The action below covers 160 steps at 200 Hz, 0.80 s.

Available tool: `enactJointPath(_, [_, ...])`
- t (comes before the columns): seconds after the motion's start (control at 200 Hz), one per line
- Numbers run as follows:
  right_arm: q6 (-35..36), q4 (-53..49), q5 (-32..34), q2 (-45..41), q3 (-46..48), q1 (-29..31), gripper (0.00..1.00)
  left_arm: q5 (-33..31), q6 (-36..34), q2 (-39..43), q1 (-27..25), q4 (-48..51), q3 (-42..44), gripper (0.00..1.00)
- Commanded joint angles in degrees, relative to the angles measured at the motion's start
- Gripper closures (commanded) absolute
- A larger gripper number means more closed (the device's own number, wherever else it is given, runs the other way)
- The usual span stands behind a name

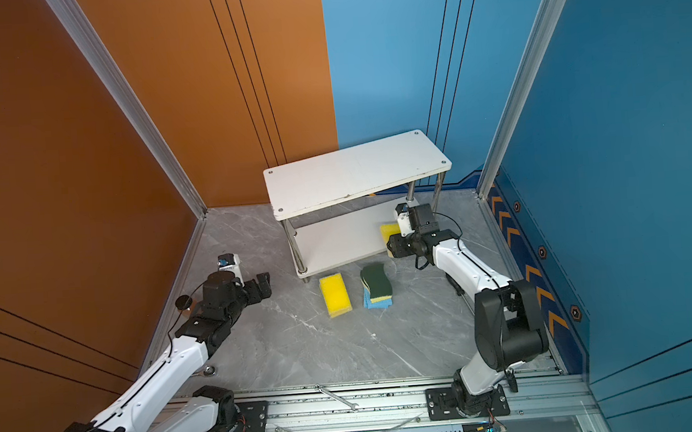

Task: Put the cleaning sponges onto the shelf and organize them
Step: 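Lift the yellow sponge and carry it onto the lower shelf tier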

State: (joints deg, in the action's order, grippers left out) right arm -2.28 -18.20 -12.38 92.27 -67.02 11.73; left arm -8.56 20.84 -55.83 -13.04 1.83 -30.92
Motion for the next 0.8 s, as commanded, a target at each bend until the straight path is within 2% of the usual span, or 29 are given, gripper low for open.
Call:
enactJointPath(0.0, [2.09,3.52,-1.74,2.42,-2.35,-1.76,0.47,-0.84,-0.63,-0.05,0.02,2.63,-2.59,0.02])
enactJointPath(0.796, [9.47,9.36,3.89,13.34,-8.68,-4.5,0.48,-1.2,-0.45,-1.41,0.05,2.97,-2.68,0.02])
